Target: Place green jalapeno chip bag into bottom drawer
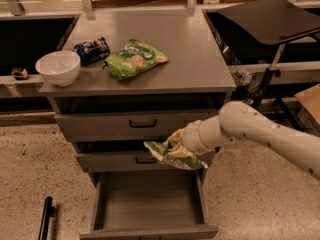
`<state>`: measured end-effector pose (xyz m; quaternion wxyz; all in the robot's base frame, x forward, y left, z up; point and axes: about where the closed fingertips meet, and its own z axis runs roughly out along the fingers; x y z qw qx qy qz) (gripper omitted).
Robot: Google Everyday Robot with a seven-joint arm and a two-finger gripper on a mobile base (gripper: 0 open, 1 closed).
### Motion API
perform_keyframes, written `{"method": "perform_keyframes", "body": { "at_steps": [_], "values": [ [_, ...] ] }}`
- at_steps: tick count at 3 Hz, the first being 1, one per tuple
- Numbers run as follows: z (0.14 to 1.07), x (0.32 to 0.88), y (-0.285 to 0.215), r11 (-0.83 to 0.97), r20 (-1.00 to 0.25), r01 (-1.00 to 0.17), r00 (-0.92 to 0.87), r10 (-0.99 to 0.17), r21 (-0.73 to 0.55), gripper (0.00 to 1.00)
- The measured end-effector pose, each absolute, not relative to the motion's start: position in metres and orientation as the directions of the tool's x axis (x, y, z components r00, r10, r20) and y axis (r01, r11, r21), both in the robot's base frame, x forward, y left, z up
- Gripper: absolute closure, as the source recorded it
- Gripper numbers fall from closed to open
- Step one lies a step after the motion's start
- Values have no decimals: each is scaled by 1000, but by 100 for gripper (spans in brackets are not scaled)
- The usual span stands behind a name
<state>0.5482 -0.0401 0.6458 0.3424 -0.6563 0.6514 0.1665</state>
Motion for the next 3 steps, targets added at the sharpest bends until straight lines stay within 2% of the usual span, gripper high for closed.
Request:
{"method": "perform_keyframes", "body": {
  "at_steps": [1,2,3],
  "values": [
    [578,565,-61,142,-718,-942,129,-684,-305,100],
    [511,570,-71,153,-761,-937,151,-631,-313,100],
    [469,556,-59,151,-793,-953,123,-596,-261,100]
  ]
}}
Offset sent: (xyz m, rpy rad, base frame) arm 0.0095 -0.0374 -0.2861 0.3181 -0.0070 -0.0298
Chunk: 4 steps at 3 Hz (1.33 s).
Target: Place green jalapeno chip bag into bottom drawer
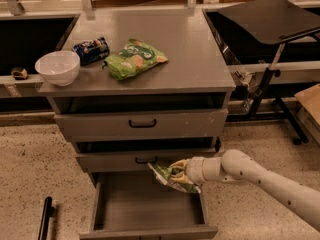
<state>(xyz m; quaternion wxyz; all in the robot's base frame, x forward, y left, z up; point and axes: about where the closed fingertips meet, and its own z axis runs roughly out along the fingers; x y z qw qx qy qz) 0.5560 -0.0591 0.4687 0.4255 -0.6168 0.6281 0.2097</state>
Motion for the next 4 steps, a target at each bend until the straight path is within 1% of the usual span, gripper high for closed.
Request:
{"method": "perform_keyframes", "body": {
  "at_steps": [1,2,3,4],
  "values": [
    [466,557,-58,150,-791,-955,119,-600,-257,100],
    [423,565,-58,164,-807,-959,93,-584,-229,100],
    [334,577,-58,176,-816,-964,63,-575,-198,100],
    [270,576,-56,184,-840,-970,35,-541,-159,100]
  ]
}}
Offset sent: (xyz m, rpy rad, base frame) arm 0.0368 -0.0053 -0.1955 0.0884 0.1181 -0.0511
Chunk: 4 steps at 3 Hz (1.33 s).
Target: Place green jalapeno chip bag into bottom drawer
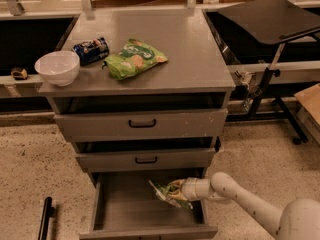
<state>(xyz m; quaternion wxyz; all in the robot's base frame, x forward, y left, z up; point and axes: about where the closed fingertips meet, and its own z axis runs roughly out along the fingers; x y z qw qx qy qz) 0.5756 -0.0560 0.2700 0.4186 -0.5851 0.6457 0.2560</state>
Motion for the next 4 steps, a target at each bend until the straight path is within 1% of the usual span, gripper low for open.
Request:
{"method": "perform_keyframes", "body": {
  "at_steps": [1,2,4],
  "values": [
    [257,578,-60,204,-844,-967,19,-537,-152,82],
    [259,578,-58,200,-843,-968,21,-537,-152,52],
    [259,578,-58,200,-843,-968,21,-537,-152,5]
  ]
}}
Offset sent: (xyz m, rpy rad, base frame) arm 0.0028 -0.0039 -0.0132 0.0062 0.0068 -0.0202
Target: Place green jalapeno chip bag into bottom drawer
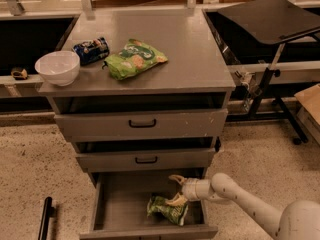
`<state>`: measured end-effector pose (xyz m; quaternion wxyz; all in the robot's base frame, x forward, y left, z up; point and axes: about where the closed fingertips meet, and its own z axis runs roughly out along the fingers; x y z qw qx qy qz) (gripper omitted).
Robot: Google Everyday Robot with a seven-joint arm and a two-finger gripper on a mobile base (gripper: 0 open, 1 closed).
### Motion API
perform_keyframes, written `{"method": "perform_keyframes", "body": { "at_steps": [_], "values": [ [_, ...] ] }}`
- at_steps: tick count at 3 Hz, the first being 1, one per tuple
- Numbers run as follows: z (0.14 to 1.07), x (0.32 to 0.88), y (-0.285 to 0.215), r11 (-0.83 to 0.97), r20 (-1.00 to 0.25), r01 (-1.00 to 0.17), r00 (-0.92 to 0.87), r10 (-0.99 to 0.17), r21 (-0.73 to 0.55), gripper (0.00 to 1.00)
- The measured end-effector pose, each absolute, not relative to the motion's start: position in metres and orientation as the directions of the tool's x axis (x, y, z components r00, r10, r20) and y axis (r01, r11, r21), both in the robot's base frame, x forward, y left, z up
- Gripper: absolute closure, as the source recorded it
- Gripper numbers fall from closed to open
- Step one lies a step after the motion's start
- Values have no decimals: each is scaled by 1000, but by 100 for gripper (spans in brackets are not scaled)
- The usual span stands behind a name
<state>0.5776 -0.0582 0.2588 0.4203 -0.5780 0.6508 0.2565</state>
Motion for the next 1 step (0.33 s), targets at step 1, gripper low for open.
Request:
{"method": "perform_keyframes", "body": {
  "at_steps": [1],
  "values": [
    [259,578,-58,200,-844,-968,21,-537,-152,0]
  ]
}}
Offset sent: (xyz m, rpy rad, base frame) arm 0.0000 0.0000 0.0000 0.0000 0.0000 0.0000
